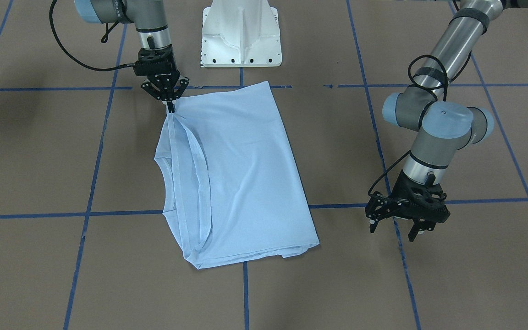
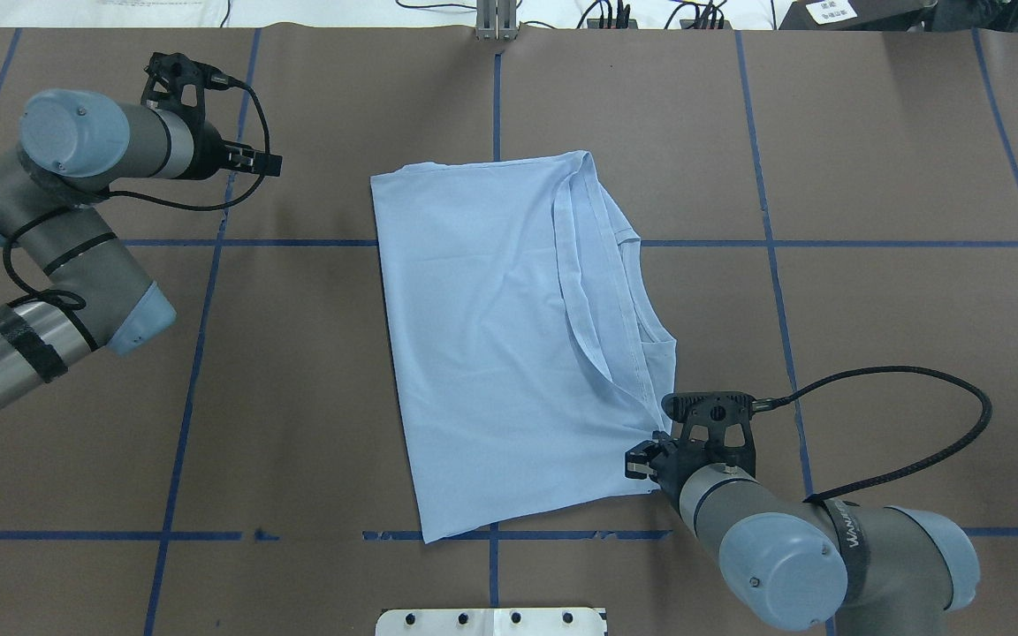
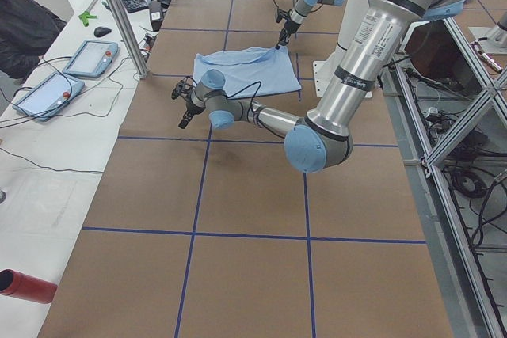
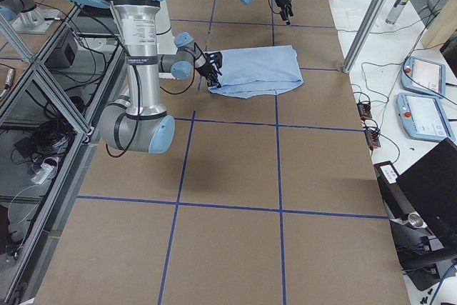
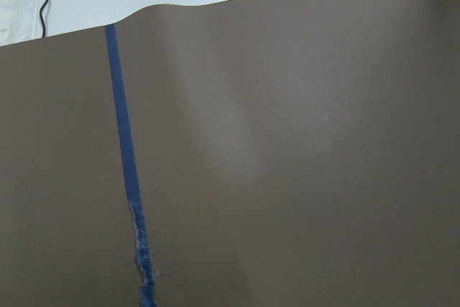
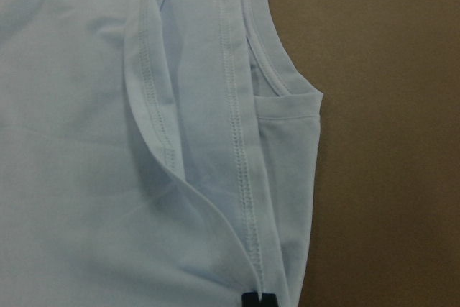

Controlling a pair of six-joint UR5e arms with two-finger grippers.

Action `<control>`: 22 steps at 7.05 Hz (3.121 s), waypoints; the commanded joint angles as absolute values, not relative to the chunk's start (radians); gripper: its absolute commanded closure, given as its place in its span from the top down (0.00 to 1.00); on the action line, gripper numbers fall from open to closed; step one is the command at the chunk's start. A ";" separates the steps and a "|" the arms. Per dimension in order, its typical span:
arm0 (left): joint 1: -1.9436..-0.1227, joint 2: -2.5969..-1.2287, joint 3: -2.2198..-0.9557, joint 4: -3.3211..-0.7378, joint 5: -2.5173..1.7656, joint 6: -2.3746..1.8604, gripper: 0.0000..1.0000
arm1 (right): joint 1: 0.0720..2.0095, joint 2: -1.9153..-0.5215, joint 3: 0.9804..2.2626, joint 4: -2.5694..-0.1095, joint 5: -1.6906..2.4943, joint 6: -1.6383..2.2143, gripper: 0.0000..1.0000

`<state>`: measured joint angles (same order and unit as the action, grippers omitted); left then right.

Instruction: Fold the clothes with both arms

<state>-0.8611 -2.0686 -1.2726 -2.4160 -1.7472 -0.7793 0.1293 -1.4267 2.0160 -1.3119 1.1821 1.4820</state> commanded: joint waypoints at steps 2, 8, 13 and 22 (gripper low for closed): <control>-0.856 -2.069 -1.273 -2.416 -1.747 -0.779 1.00 | 0.098 -1.453 2.016 -1.312 1.143 1.704 0.29; -0.854 -2.069 -1.276 -2.416 -1.749 -0.779 1.00 | 0.165 -1.422 2.056 -1.307 1.196 1.564 1.00; -0.854 -2.069 -1.275 -2.416 -1.747 -0.779 1.00 | 0.301 -1.175 1.870 -1.537 1.347 1.249 1.00; -0.853 -2.069 -1.275 -2.416 -1.749 -0.779 1.00 | 0.379 -1.201 1.833 -1.595 1.394 1.144 1.00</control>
